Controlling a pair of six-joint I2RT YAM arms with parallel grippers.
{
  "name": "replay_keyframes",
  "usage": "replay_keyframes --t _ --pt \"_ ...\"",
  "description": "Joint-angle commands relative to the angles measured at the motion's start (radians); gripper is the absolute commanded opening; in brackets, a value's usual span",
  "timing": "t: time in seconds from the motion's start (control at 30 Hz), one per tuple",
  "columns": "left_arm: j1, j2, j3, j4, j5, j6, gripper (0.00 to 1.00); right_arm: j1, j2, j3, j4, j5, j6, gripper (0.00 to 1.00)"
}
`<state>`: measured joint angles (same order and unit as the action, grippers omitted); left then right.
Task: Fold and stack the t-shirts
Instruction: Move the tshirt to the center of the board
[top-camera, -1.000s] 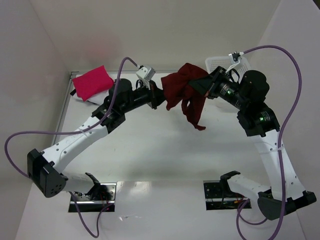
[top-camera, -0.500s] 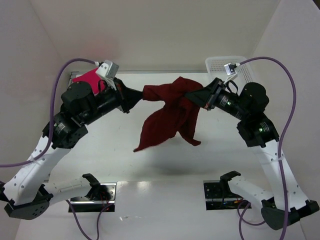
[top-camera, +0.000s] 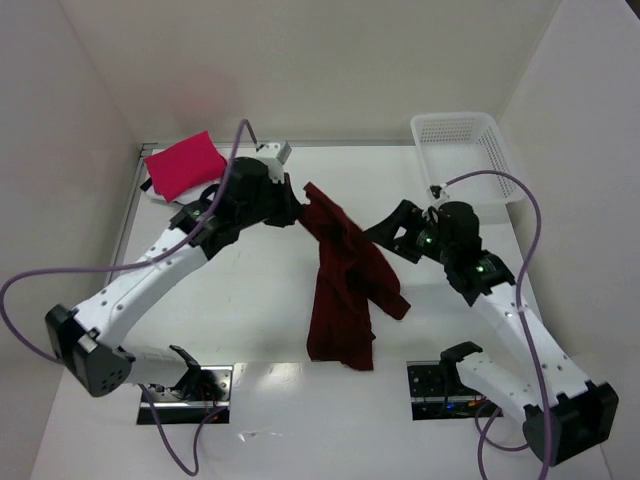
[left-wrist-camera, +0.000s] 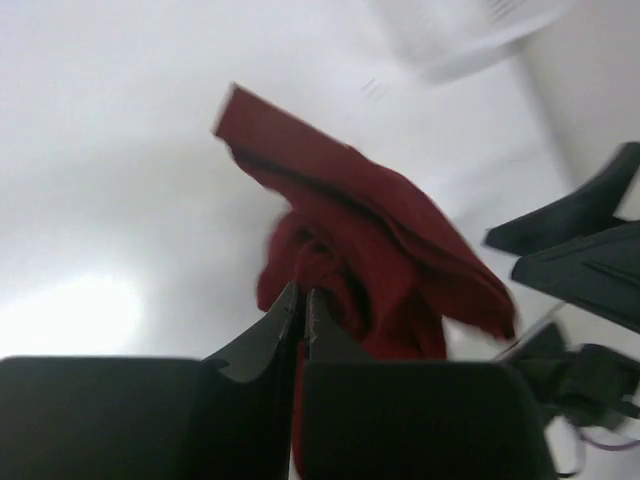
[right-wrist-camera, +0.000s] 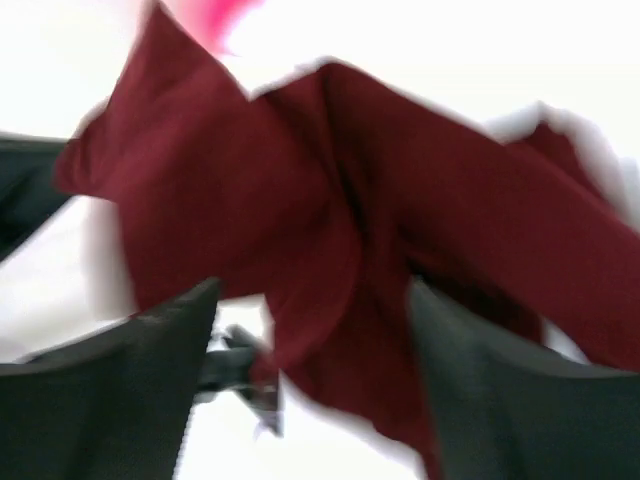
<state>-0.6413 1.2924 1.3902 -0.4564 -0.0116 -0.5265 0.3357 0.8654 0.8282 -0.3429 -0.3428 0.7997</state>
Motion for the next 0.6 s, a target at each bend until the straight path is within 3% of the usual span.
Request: replay_keyframes --t 0.0,0.07,0.17,0.27,0.57 --pt "0.034 0.03 -0.092 0.034 -0.053 -0.078 0.17 -0.006 0.055 -0.029 -0.024 0.148 -0.063 0.93" --pt "0.034 0.03 -0.118 0.051 -0.053 -0.093 0.36 -0.006 0.066 -0.021 -0.024 0.179 -0.083 0.99" --pt "0.043 0.03 -0.122 0.044 -0.053 -0.102 0.79 -0.006 0.091 0.015 -0.013 0.206 -0.122 1.0" --pt "0.043 0.001 -0.153 0.022 -0.047 -0.131 0.98 -0.006 0.133 0.022 0.01 0.16 -0.15 1.0" --pt "-0.004 -0.214 -0.409 0.06 0.024 -0.29 1.0 -0.004 0.282 0.065 0.138 0.103 -0.209 1.0"
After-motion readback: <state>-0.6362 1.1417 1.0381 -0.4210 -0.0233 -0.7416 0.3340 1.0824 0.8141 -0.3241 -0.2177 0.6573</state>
